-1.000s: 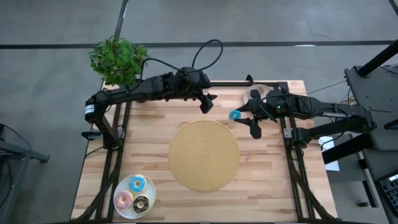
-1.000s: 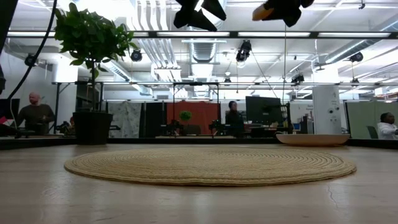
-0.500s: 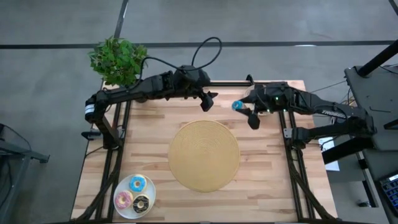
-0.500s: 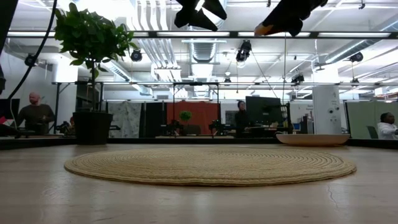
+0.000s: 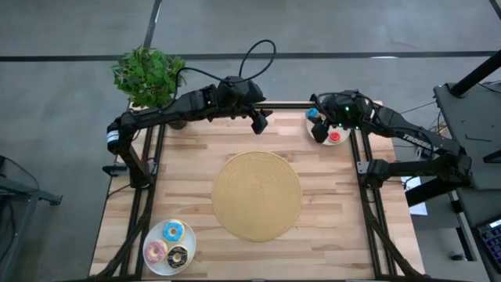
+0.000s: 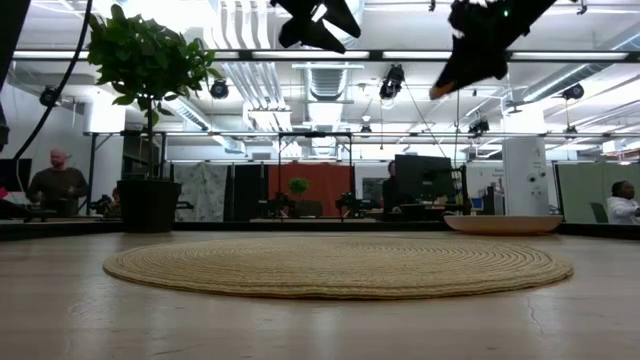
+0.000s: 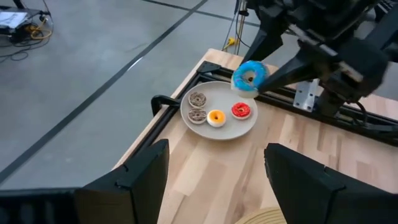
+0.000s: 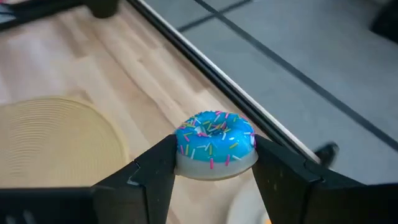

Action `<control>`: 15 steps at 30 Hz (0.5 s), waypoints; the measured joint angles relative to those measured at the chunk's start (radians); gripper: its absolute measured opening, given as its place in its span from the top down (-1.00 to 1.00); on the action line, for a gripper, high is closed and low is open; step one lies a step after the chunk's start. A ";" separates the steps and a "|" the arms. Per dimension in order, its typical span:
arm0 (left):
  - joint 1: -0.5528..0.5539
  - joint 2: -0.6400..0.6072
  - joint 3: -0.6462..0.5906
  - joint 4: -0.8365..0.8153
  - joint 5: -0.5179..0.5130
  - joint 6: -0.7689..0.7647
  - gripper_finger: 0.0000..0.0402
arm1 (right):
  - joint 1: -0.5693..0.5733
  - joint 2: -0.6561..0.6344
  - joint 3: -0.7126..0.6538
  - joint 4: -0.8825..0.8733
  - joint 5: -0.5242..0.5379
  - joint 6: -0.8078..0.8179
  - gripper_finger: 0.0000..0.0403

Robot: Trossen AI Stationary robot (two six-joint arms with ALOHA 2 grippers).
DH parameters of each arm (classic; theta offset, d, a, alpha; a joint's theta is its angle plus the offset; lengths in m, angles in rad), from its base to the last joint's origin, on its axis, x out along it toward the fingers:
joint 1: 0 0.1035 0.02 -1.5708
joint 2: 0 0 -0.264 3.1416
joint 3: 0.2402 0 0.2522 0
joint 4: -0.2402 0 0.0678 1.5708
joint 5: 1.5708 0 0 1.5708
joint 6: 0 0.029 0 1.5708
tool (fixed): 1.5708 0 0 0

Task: Pick & Place donuts
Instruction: Put the small blue donut on the gray plate

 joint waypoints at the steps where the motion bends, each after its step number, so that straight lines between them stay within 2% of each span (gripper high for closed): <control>1: 0.002 0.000 0.000 0.001 0.000 0.000 -0.18 | -0.017 0.000 -0.007 -0.001 0.002 0.004 0.06; 4: 0.009 0.000 0.000 0.001 0.000 0.000 -0.18 | -0.061 0.000 -0.042 0.001 0.009 0.007 0.07; 11: 0.018 0.000 0.000 0.001 0.001 0.001 -0.18 | -0.126 0.001 -0.131 0.016 0.103 0.068 0.06; 15: 0.020 0.000 0.000 0.001 0.001 0.000 -0.18 | -0.147 0.001 -0.183 0.047 0.106 0.121 0.07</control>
